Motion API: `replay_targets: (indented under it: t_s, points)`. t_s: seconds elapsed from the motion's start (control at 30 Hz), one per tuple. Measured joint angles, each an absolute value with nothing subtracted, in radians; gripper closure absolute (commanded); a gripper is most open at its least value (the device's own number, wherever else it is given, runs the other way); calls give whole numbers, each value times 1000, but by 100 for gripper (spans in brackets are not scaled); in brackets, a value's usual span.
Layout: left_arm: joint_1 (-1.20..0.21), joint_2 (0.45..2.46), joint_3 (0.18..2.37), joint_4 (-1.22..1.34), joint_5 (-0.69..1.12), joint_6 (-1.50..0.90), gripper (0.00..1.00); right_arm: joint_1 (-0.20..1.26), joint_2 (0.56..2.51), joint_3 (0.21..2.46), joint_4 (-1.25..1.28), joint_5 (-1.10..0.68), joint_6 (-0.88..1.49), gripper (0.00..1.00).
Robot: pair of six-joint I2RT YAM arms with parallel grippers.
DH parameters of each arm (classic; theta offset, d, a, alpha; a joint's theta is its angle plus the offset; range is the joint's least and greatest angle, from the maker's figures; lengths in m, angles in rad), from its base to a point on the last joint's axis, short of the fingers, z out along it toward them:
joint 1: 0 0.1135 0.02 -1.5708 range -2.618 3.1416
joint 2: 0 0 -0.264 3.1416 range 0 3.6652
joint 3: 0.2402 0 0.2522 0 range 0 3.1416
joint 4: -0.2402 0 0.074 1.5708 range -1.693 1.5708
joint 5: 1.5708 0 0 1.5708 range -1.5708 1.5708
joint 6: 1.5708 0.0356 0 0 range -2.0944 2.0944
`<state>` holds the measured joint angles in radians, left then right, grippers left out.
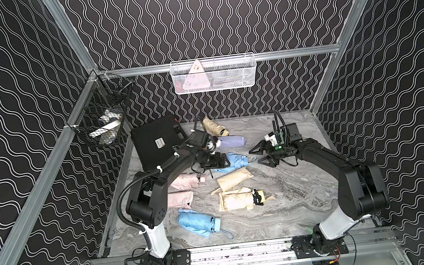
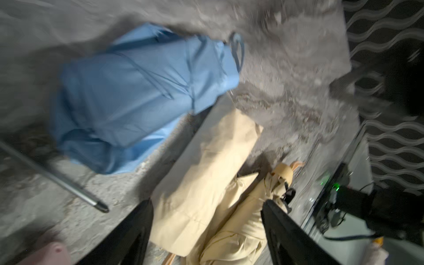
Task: Take umbrellas out of sleeves
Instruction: Place the umbrella sleeve at the center of the board, then pick up the umbrella from the center of the board.
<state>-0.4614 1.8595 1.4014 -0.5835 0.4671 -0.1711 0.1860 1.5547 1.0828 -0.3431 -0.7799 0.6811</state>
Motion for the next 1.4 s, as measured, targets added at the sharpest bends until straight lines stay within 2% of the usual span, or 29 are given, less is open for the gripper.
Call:
replay_targets:
  t_s: [0.2,0.6,0.83,1.17,1.33,1.4]
  points:
    - [-526,1882,1420,-694,344,-73,17,185,1440,1115,-384,-786,693,15]
    - [-624,1972,1488,-729,206,-25,15,188,1267,1095,-466,-826,728,12]
    - [-636,2029,1522,-732,107,-25,13,188,1225,1082,-505,-844,736,12]
    - [-663,2086,1553,-727,67,-25,12,189,1209,1049,-517,-851,736,11]
    - [-678,2133,1586,-730,51,-26,16,189,1213,1048,-517,-851,736,11]
    - [-680,2145,1600,-733,46,-25,22,189,1215,1048,-518,-851,736,11]
